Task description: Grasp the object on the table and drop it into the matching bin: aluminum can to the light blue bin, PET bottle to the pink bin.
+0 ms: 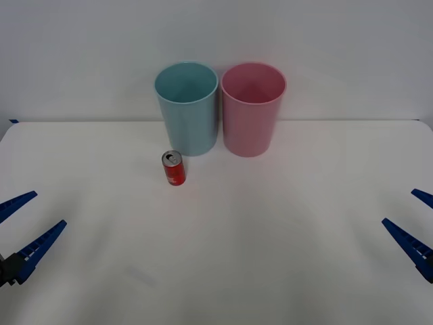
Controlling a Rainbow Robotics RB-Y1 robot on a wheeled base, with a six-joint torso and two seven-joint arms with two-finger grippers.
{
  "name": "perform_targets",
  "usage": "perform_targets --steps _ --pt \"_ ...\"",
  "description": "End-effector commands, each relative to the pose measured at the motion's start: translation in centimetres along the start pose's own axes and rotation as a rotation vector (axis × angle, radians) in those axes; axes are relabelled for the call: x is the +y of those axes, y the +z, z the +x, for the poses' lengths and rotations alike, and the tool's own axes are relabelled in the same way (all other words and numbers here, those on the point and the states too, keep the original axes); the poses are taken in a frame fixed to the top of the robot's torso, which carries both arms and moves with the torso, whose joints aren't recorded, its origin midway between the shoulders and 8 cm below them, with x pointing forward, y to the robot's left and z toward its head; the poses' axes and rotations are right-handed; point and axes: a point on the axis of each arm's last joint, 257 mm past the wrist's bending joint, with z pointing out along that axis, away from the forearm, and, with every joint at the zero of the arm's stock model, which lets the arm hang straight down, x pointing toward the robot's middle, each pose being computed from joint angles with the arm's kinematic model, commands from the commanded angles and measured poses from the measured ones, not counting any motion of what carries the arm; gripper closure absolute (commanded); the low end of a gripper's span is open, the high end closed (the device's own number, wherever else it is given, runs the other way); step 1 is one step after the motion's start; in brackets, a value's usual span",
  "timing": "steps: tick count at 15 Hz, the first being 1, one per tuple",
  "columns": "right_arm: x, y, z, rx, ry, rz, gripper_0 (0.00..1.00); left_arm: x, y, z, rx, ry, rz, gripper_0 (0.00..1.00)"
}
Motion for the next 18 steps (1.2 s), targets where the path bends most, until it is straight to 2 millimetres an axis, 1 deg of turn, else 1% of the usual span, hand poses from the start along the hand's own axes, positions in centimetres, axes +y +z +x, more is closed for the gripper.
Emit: perform_targets --steps 1,2,3,8,12,15,17,18 --pt "0.0 0.0 0.0 0.000 0.000 0.000 0.00 0.0 0.0 0.0 0.000 0.000 0.000 0.00" --pt "0.0 0.0 0.0 0.000 0.000 0.000 0.00 -0.3 0.2 0.8 -0.005 -0.027 -0.007 0.00" --pt "0.0 0.0 0.0 0.000 0.000 0.000 0.00 -0.2 0.3 0.6 -0.006 -0.020 -0.005 0.00" --pt "0.0 0.0 0.0 0.000 0.000 0.000 0.00 0.2 0.4 1.1 0.013 -0.011 -0.014 0.00" --pt "0.0 0.0 0.0 0.000 0.000 0.000 0.00 0.6 0.4 3.4 0.054 -0.028 -0.049 0.00" --pt "0.0 0.0 0.0 0.000 0.000 0.000 0.00 1.7 0.2 5.4 0.086 -0.044 -0.121 0.00" --pt "0.0 0.0 0.0 0.000 0.000 0.000 0.00 1.6 0.8 6.1 0.094 -0.044 -0.130 0.00" --pt "0.0 0.0 0.0 0.000 0.000 0.000 0.00 1.4 1.5 6.6 0.098 -0.047 -0.130 0.00"
